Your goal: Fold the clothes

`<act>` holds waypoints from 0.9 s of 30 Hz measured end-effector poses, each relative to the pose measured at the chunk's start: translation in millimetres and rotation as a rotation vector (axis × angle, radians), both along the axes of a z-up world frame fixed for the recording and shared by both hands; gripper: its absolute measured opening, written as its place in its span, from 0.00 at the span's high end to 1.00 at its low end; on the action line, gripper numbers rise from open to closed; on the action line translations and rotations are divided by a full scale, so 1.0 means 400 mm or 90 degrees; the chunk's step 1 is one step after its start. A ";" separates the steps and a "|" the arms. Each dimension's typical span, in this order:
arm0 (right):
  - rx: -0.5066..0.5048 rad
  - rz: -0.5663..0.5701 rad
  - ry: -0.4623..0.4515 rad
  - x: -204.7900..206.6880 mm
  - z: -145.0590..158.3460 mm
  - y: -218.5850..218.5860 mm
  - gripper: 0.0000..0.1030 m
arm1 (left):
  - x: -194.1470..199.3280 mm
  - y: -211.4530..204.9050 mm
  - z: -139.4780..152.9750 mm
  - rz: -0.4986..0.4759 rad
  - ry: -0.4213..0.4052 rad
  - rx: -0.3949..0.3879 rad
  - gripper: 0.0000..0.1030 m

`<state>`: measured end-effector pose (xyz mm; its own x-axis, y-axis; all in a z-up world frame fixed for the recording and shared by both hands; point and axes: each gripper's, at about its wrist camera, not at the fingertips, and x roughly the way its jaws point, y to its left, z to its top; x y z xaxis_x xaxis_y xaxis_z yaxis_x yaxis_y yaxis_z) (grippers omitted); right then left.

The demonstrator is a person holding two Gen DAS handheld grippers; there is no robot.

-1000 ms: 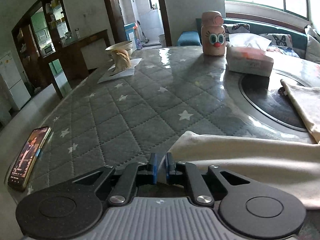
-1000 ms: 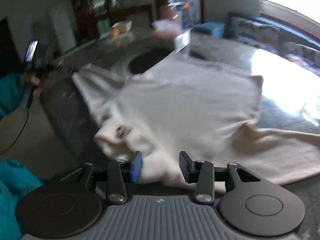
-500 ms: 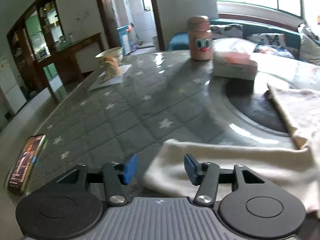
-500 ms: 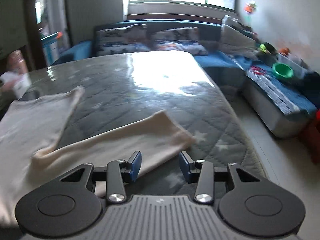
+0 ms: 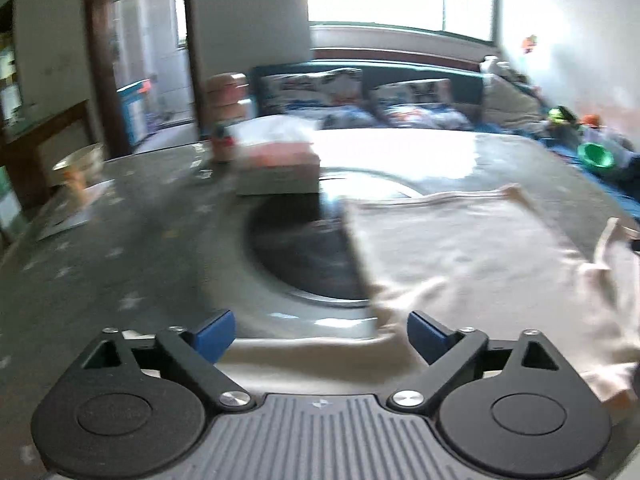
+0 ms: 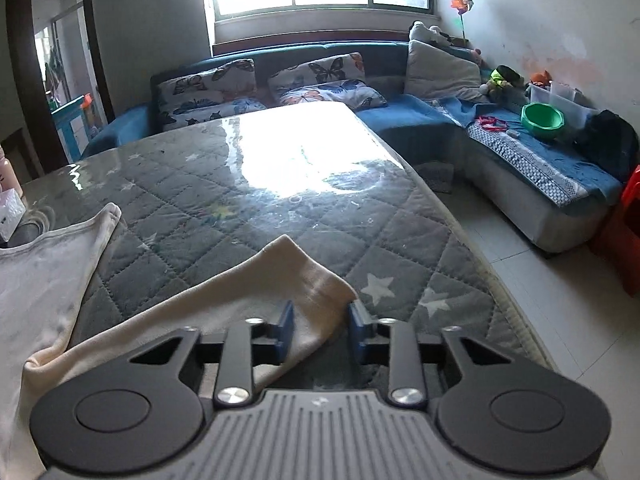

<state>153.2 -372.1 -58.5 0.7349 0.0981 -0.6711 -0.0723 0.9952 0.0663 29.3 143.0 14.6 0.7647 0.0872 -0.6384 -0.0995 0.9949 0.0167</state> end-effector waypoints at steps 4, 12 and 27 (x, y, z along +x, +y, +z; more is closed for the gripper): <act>0.002 -0.006 -0.007 -0.013 0.009 -0.009 0.93 | 0.025 -0.067 -0.002 -0.040 -0.007 -0.030 0.00; -0.013 -0.035 -0.020 -0.061 0.030 -0.060 0.94 | 0.060 -0.167 -0.016 -0.090 0.004 -0.055 0.00; 0.008 -0.052 -0.004 -0.057 -0.004 -0.073 0.85 | 0.105 -0.323 -0.046 -0.158 0.046 -0.060 0.00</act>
